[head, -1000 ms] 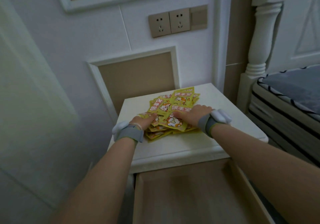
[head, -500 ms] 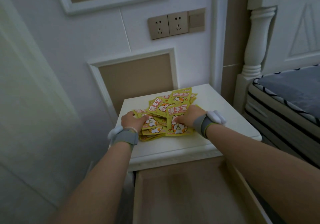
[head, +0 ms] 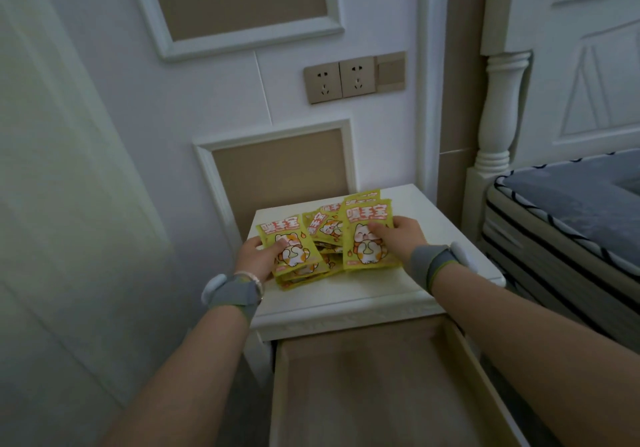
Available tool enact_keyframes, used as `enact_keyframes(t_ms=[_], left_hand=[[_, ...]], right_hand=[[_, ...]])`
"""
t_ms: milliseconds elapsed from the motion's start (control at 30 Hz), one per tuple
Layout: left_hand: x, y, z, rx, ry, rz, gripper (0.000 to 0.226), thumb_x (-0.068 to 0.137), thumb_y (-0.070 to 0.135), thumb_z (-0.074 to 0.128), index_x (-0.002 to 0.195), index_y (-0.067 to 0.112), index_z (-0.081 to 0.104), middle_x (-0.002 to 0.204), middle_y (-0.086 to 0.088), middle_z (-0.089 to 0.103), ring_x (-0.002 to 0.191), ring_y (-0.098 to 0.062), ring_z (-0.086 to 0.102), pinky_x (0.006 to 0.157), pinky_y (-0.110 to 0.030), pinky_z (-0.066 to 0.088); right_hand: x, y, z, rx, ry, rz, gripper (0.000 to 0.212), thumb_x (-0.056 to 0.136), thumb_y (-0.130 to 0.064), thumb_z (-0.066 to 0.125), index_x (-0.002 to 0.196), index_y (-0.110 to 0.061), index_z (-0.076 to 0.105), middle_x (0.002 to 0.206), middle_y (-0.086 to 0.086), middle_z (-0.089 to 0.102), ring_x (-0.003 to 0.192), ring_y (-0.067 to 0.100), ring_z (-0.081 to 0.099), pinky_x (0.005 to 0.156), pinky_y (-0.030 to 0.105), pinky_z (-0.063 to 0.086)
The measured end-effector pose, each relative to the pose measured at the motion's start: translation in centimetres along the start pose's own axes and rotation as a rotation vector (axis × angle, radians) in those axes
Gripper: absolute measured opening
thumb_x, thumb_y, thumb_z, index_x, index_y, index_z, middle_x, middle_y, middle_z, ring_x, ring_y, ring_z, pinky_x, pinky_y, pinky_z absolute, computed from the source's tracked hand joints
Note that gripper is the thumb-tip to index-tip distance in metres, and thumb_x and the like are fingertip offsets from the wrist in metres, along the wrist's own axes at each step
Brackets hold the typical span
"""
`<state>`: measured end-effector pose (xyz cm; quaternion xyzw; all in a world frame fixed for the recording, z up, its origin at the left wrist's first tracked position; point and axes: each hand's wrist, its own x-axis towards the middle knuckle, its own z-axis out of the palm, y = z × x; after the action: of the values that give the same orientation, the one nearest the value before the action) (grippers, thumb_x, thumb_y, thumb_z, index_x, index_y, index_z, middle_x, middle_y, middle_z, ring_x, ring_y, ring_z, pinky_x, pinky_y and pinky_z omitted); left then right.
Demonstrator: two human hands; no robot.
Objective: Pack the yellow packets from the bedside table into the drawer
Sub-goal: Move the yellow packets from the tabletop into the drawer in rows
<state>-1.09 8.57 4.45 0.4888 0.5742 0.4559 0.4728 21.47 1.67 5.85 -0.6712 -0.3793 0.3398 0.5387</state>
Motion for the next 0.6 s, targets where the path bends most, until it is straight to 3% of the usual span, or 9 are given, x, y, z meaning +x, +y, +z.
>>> enact_keyframes(t_ms=[67, 100, 267, 333, 433, 533, 600], left_hand=[[-2.3, -0.6, -0.8, -0.07, -0.069, -0.026, 0.004, 0.086, 0.015, 0.066, 0.084, 0.018, 0.063, 0.084, -0.004, 0.07, 0.063, -0.012, 0.067, 0.051, -0.023, 0.056], [-3.3, -0.7, -0.9, -0.093, -0.107, -0.034, 0.004, 0.086, 0.015, 0.066, 0.085, 0.017, 0.063, 0.083, -0.003, 0.07, 0.061, -0.01, 0.067, 0.048, -0.021, 0.055], [-7.6, -4.6, -2.2, -0.147, -0.253, -0.092, 0.017, 0.086, 0.013, 0.065, 0.103, 0.013, 0.065, 0.091, -0.006, 0.074, 0.074, -0.018, 0.071, 0.058, -0.029, 0.059], [-8.3, -5.4, -2.2, -0.144, -0.289, -0.114, 0.017, 0.086, 0.011, 0.064, 0.103, 0.014, 0.065, 0.083, -0.002, 0.076, 0.071, -0.017, 0.072, 0.061, -0.03, 0.06], [-8.8, -5.2, -2.3, -0.121, -0.336, -0.113, 0.013, 0.088, 0.009, 0.061, 0.098, 0.016, 0.064, 0.074, 0.003, 0.075, 0.061, -0.011, 0.071, 0.052, -0.025, 0.058], [-8.6, -4.9, -2.7, -0.056, -0.406, -0.121, 0.023, 0.087, 0.008, 0.062, 0.109, 0.013, 0.061, 0.091, -0.005, 0.072, 0.066, -0.012, 0.071, 0.057, -0.027, 0.059], [-8.6, -5.1, -2.8, 0.03, -0.484, -0.141, 0.019, 0.087, 0.007, 0.061, 0.105, 0.014, 0.061, 0.092, -0.005, 0.072, 0.068, -0.013, 0.071, 0.061, -0.028, 0.06]], right_hand=[[-1.0, 0.8, -0.4, 0.119, -0.033, 0.024, 0.023, 0.087, -0.02, 0.066, 0.106, -0.007, 0.068, 0.108, 0.014, 0.07, 0.098, 0.032, 0.067, 0.092, 0.044, 0.053], [-1.4, 1.2, -0.7, 0.155, -0.042, 0.029, 0.02, 0.087, -0.019, 0.066, 0.103, -0.008, 0.067, 0.106, 0.014, 0.07, 0.096, 0.032, 0.068, 0.09, 0.045, 0.054], [-4.7, 5.1, -0.9, 0.257, -0.125, 0.054, 0.01, 0.087, -0.014, 0.065, 0.098, -0.012, 0.064, 0.093, 0.009, 0.071, 0.08, 0.024, 0.069, 0.078, 0.037, 0.057], [-5.4, 6.3, -1.1, 0.278, -0.166, 0.101, 0.008, 0.086, -0.012, 0.066, 0.094, -0.011, 0.066, 0.095, 0.013, 0.072, 0.081, 0.028, 0.07, 0.082, 0.043, 0.057], [-5.8, 6.4, -1.9, 0.252, -0.238, 0.176, 0.008, 0.085, -0.008, 0.066, 0.093, -0.01, 0.066, 0.095, 0.015, 0.072, 0.083, 0.032, 0.07, 0.082, 0.047, 0.057], [-5.6, 5.4, -3.0, 0.238, -0.378, 0.235, 0.011, 0.087, -0.006, 0.062, 0.098, -0.007, 0.064, 0.089, 0.011, 0.072, 0.07, 0.024, 0.073, 0.065, 0.036, 0.061], [-5.6, 5.4, -3.7, 0.152, -0.516, 0.287, 0.011, 0.089, -0.005, 0.059, 0.099, -0.007, 0.062, 0.091, 0.01, 0.071, 0.07, 0.02, 0.072, 0.057, 0.03, 0.06]])
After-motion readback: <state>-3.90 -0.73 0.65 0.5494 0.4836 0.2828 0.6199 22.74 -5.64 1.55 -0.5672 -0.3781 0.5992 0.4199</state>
